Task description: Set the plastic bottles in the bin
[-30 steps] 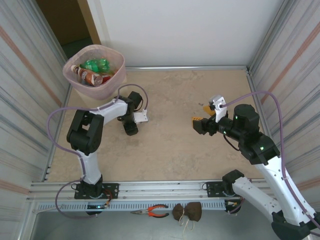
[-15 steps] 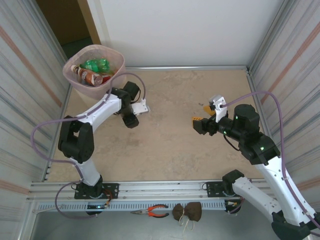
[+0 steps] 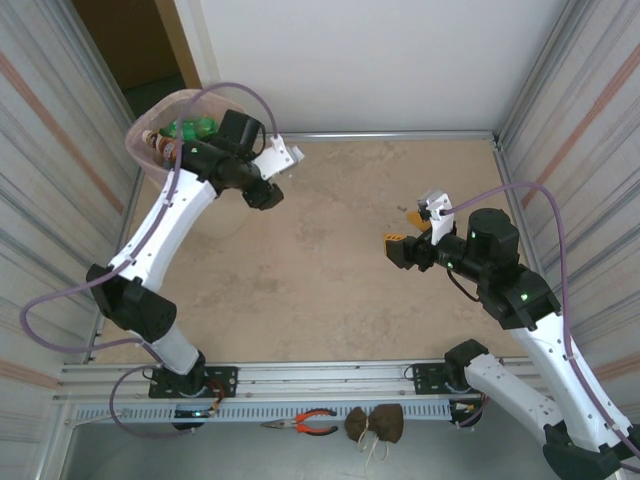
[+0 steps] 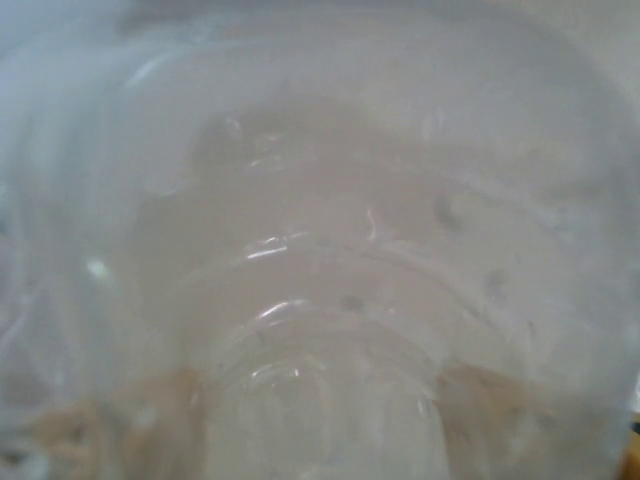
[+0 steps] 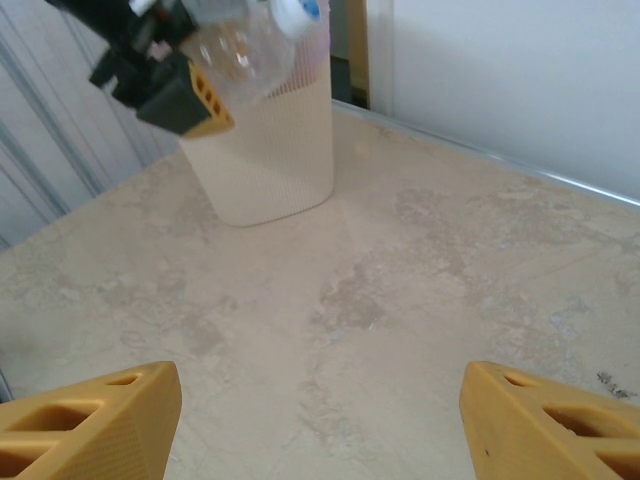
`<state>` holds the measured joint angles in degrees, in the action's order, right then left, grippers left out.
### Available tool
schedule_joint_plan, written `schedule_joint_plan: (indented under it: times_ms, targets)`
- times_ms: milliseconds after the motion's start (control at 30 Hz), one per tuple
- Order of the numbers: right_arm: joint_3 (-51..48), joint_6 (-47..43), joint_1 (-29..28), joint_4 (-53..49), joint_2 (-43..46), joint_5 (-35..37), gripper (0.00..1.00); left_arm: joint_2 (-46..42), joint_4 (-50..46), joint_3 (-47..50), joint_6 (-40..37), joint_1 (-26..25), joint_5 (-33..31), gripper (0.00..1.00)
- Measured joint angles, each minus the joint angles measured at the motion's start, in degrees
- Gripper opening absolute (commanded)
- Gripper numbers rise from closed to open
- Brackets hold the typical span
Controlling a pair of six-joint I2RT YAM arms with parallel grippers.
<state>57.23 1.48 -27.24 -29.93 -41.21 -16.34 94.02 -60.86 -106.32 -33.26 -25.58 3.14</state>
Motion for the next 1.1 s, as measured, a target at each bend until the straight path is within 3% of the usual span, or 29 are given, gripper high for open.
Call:
schedule_joint_plan:
  times_ms: [167, 400, 800, 1100]
  targets:
    - [0.00, 0.00, 0.00, 0.00, 0.00, -0.02, 0.73, -0.70, -0.61, -7.96, 3.32, 1.09, 0.48, 0.58]
    - [0.00, 0.00, 0.00, 0.00, 0.00, 0.00, 0.73, -1.84, 1.79, -12.96, 8.52, 6.86, 0.98, 0.55]
    - [0.00, 0.02, 0.00, 0.00, 0.00, 0.02, 0.73, 1.18, 3.63, -17.97, 15.32, 16.98, 3.93, 0.56]
    - [0.00, 0.02, 0.00, 0.00, 0.00, 0.02, 0.73, 7.43, 0.17, -17.64, 17.05, 19.54, 5.01, 0.56]
